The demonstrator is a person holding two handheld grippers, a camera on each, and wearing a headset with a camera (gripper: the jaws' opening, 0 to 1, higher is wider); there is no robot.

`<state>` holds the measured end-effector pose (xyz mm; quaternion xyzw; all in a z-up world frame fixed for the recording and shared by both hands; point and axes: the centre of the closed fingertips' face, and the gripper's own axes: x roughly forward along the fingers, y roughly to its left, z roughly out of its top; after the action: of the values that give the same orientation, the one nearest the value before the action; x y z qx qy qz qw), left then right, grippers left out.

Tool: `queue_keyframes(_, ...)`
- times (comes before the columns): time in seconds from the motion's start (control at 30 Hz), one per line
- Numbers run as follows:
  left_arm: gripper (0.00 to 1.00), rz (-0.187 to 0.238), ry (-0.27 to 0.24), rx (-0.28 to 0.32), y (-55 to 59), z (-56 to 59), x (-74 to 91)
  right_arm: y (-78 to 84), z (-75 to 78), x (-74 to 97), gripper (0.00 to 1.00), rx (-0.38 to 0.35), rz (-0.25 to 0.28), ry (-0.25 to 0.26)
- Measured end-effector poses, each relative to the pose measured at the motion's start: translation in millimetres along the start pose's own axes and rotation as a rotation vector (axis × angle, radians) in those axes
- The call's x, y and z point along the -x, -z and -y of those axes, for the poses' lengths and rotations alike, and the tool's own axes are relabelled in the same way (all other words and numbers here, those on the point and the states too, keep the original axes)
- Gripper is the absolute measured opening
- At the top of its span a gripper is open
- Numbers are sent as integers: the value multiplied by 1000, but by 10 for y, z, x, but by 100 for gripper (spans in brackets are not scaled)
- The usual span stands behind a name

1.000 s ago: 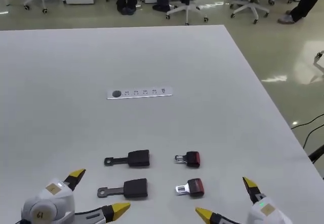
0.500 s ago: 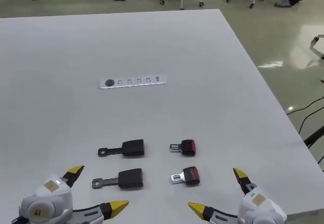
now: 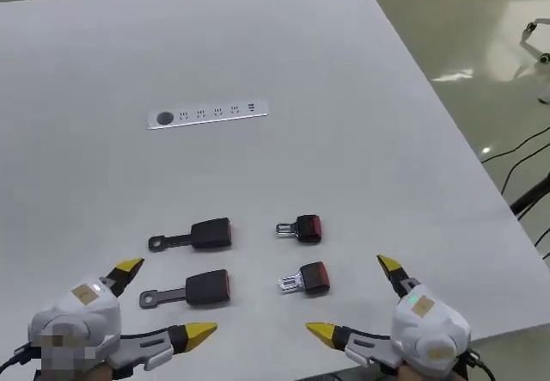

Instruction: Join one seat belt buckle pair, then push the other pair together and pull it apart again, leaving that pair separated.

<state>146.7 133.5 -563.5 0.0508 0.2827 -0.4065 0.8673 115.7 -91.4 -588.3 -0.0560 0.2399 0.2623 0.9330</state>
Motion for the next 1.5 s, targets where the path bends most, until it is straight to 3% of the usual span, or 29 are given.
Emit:
queue_keyframes(0.23,97,-48,58,-52,16,90,-148,123,-18,-125,99,30,-40,-78)
queue_keyframes(0.33,95,-33,87,-79,-35,149,-178,122,-42,-160,98,36,-46,-107)
queue_keyframes(0.53,89,-78,135,-103,19,187,-300,170,-107,-253,97,58,-79,-182)
queue_keyframes(0.6,89,-92,150,-126,104,156,-297,205,-114,-293,96,75,-92,-209)
queue_keyframes(1.0,85,-145,213,-185,112,239,-466,216,-163,-453,92,147,-133,-328)
queue_keyframes(1.3,82,-200,242,-243,304,107,-595,312,-181,-537,86,174,-184,-431)
queue_keyframes(1.37,80,-198,252,-247,322,86,-626,342,-188,-558,81,187,-197,-461)
queue_keyframes(1.5,78,-209,270,-275,389,15,-714,348,-185,-635,81,201,-208,-486)
